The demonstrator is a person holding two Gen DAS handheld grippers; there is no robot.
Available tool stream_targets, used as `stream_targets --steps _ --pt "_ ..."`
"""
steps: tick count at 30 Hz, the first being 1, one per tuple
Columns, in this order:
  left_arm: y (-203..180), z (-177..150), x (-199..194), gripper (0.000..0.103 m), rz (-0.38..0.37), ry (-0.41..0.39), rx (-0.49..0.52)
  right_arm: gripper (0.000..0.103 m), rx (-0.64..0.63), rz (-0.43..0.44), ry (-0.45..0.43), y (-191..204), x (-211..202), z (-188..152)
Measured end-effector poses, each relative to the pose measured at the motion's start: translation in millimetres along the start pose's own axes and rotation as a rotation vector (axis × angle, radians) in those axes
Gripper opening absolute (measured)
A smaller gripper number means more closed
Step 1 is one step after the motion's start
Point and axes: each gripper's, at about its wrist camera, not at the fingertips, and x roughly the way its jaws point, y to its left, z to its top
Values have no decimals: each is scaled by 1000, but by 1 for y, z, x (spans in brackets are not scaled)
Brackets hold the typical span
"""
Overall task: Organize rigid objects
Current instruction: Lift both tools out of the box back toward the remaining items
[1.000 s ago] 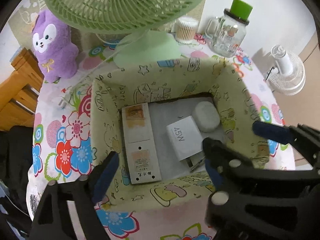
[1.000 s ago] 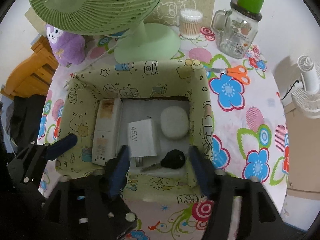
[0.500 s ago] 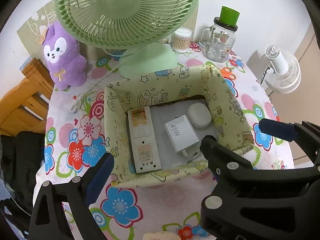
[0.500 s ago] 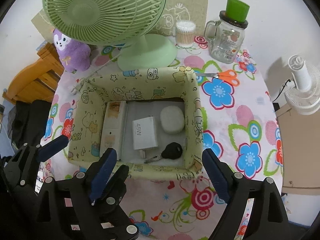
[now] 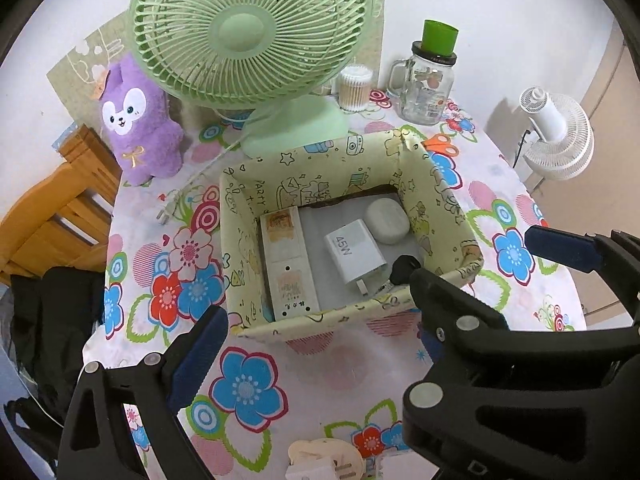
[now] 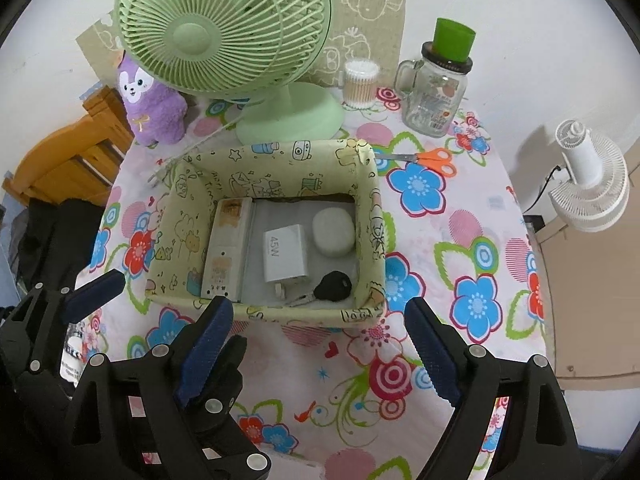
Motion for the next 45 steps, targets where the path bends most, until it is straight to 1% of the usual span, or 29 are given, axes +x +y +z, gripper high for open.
stream_targets --steps 10,20,32,39,45 --pt "-6 -12 -21 98 6 -27 4 90 4 -6 -34 0 -21 -15" --pt "-10 -26 -37 98 -6 -32 -10 90 1 -12 -61 0 -41 -30" --pt "-19 -39 -54 98 22 -63 -19 90 2 -24 -91 -7 -58 -45" --pt "-27 -48 -60 98 42 -70 -59 90 -34 -1 -111 -14 -65 -55" --pt "-26 -61 -62 98 36 -74 -132 90 -86 25 -110 -17 -68 -63"
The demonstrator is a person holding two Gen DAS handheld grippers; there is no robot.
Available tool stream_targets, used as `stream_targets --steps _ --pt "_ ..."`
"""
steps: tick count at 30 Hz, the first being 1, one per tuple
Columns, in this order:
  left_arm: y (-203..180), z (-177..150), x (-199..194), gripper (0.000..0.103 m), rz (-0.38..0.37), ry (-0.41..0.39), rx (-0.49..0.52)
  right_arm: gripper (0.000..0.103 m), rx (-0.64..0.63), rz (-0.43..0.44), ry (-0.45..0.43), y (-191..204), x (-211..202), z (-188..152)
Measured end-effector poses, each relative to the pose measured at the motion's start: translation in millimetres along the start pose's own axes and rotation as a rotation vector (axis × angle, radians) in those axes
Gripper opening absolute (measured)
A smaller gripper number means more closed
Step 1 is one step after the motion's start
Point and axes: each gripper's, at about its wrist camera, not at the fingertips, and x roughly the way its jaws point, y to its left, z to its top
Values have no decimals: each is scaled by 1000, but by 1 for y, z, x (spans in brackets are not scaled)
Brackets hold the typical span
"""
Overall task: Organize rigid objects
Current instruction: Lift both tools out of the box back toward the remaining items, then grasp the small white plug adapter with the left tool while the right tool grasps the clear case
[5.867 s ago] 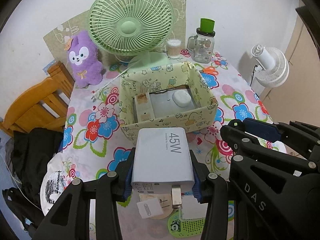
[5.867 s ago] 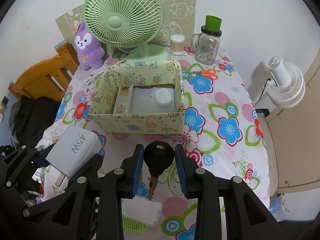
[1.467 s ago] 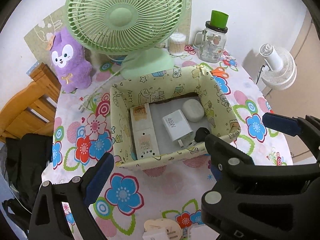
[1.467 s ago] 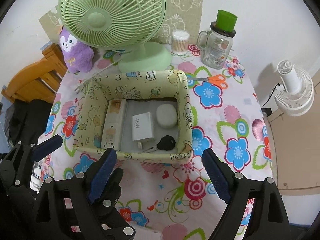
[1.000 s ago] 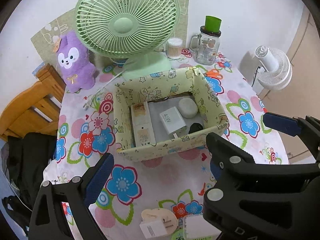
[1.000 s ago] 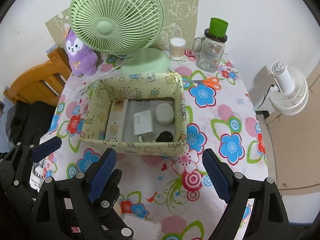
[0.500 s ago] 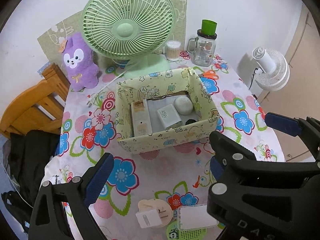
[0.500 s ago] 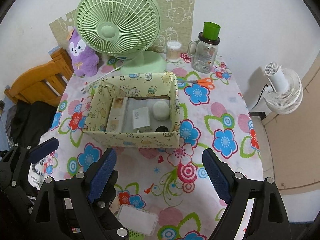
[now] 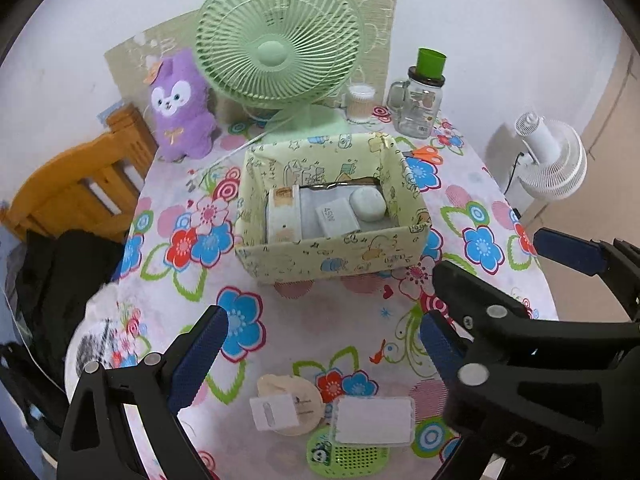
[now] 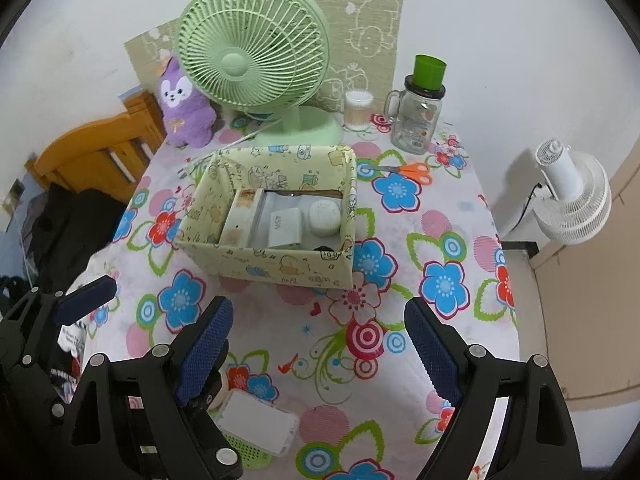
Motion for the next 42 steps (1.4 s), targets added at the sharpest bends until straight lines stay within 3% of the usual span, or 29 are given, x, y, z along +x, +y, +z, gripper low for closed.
stream_targets --steps 12,16,42 --pt "27 -33 7 98 -17 22 -33 90 -49 6 10 20 8 -24" --pt "36 -45 10 98 -29 23 -10 90 -24 31 25 28 15 -37" --pt "64 -98 68 96 -56 136 42 90 128 -38 91 55 56 -106"
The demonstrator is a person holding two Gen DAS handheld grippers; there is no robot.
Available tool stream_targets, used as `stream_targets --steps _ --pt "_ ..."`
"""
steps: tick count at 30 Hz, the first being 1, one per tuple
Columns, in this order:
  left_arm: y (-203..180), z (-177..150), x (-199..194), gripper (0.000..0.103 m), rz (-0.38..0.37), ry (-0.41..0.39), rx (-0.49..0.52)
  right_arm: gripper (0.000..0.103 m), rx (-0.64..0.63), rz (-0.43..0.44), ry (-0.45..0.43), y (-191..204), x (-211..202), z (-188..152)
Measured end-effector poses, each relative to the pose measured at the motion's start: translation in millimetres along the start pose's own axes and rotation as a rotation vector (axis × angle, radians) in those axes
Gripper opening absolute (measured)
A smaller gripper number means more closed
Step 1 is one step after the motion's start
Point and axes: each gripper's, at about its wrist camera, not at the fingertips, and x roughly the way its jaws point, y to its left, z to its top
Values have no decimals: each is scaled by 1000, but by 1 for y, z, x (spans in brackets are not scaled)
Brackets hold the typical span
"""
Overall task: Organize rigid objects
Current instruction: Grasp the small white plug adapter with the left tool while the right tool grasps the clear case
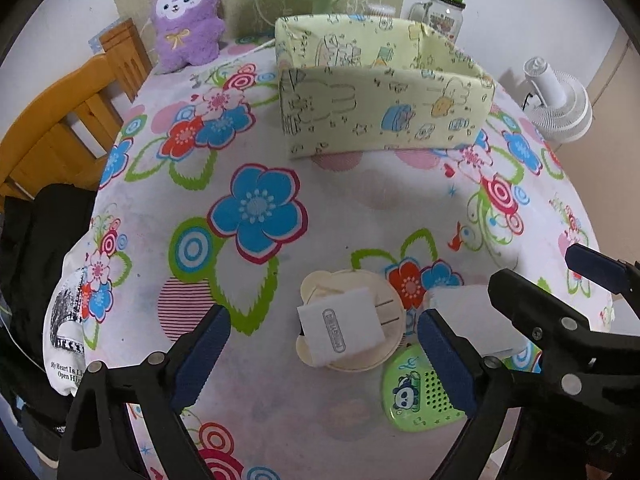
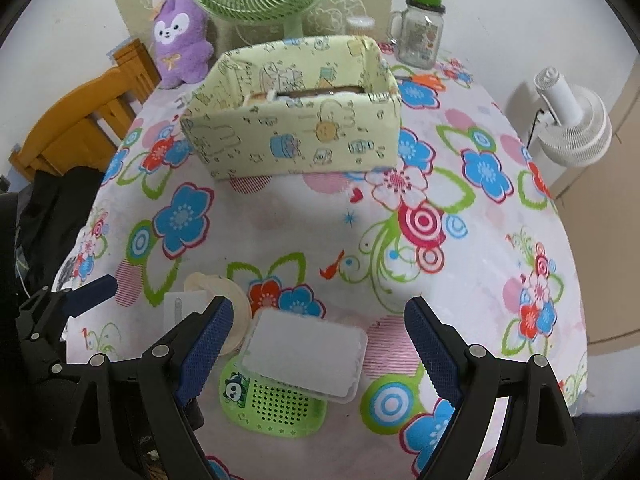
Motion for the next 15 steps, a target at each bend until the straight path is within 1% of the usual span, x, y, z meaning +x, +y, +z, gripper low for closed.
stream_targets --steps 9,12,15 --pt "-3 -5 20 95 1 26 32 90 53 -10 38 -4 19 -12" --pt "-3 -8 25 92 14 32 42 90 64 -11 50 -5 24 -15" --pt "-2 -11 32 89 7 46 42 90 73 -17 63 -4 28 -18"
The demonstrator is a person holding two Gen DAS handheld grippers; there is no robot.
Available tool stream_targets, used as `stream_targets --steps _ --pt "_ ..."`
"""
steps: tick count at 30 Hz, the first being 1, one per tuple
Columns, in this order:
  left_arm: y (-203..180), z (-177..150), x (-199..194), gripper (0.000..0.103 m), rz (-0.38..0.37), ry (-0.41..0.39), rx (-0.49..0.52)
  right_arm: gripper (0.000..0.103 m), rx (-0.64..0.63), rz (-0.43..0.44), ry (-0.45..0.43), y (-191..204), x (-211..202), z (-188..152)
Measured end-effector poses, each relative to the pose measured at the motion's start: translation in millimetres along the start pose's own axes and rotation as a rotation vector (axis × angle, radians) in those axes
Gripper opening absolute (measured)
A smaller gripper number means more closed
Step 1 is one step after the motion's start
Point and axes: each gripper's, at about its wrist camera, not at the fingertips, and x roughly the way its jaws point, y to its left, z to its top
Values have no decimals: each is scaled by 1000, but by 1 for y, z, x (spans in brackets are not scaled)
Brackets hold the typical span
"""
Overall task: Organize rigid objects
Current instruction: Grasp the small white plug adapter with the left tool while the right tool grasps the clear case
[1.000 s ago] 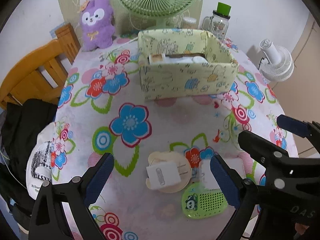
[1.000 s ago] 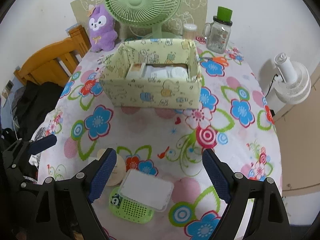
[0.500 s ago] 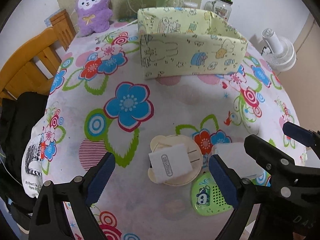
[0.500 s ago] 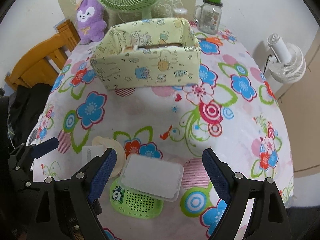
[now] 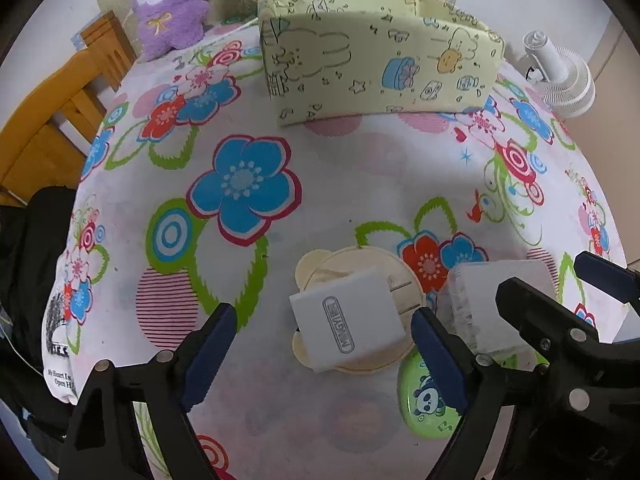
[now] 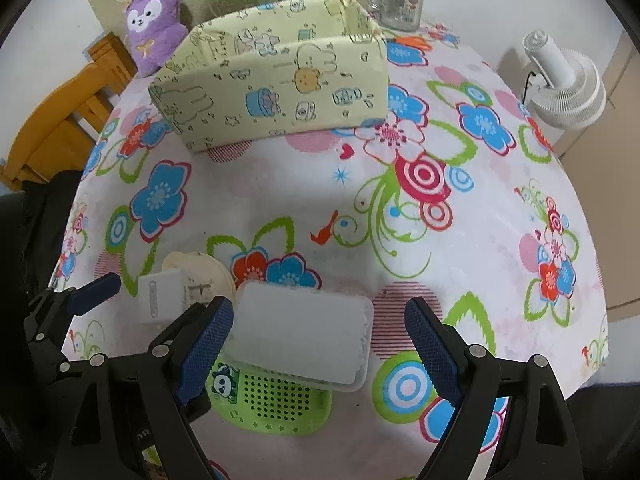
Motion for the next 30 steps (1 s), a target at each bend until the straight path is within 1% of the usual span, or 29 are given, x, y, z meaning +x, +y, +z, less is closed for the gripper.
stream_targets --steps 2,5,6,10,11,16,21,27,30 --pt "0 -2 3 88 -4 1 -1 90 8 -2 9 0 3 -1" --pt "1 -4 6 80 -11 0 6 90 22 -3 28 0 8 -2" --pt "1 -5 7 77 -16 0 12 90 25 -3 32 1 9 -2" --pt "-2 -6 5 60 -42 -9 41 90 31 4 37 6 12 -3" --pt "-3 -6 4 57 -44 -11 50 90 32 5 39 7 13 -3" --pt "-4 -7 2 56 -44 -20 83 90 45 -8 46 12 19 -4" --pt "2 -4 3 56 -46 -15 83 91 57 -18 40 16 23 -3" --pt "5 -3 3 56 -48 -12 88 92 80 -35 58 17 27 -1" --pt "5 -3 3 56 -47 -12 99 93 113 -37 86 15 33 -1"
